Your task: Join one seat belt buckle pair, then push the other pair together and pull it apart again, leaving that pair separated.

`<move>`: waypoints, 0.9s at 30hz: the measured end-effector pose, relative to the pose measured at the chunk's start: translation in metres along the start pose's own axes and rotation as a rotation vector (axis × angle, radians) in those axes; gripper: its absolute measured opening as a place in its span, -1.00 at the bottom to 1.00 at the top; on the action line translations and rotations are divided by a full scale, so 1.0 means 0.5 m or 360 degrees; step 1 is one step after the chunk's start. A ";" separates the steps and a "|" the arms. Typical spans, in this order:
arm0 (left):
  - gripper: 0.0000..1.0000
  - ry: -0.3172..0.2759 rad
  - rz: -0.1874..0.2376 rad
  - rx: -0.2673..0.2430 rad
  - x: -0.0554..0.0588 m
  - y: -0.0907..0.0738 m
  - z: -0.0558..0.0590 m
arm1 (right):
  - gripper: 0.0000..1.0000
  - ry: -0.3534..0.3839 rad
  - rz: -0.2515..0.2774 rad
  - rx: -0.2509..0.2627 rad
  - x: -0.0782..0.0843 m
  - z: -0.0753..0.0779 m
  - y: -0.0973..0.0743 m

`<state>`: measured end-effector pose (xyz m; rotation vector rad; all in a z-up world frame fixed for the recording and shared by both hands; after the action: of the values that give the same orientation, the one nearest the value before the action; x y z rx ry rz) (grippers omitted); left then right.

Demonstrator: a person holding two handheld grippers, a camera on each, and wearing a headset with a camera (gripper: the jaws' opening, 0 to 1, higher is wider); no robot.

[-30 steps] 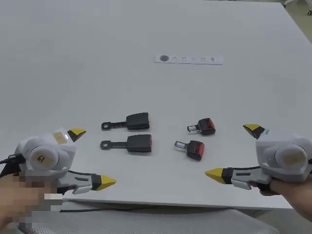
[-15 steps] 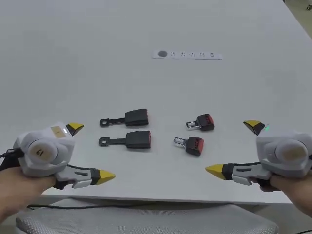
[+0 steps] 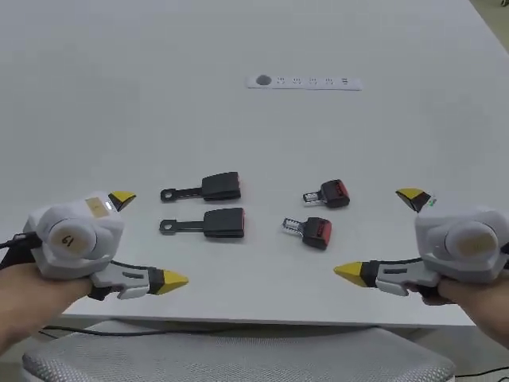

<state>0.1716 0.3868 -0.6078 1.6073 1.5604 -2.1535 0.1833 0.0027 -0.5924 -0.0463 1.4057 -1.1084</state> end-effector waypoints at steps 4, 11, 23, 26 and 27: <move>0.98 0.0011 -0.0013 0.0013 -0.005 0.005 0.004 | 0.97 -0.0001 -0.0009 -0.0006 0.003 0.000 0.004; 0.89 0.0042 -0.0068 0.0037 0.000 0.017 -0.002 | 0.87 -0.0007 -0.0027 -0.0030 0.002 0.002 0.013; 0.72 0.0100 -0.0069 0.0106 -0.022 0.054 -0.009 | 0.63 -0.0048 -0.0034 -0.0124 -0.004 0.006 0.042; 0.67 0.0134 -0.0106 0.0145 -0.024 0.070 -0.008 | 0.57 -0.0066 -0.0046 -0.0144 -0.006 0.006 0.053; 0.66 0.0145 -0.0112 0.0155 -0.026 0.075 -0.006 | 0.57 -0.0083 -0.0046 -0.0147 -0.005 0.006 0.058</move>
<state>0.2000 0.3642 -0.6235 1.7281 1.5828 -2.2548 0.2028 0.0178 -0.6077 -0.1612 1.4127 -1.0585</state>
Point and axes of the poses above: the centre of the closed fingertips' face, and the gripper's own axes: y roughly forward along the fingers, z roughly to its right, x roughly out of its underside, the point moved 10 cm from there along -y, roughly backward along the fingers, and after that the axes turned 7 degrees about -y, right-handed, at the moved point
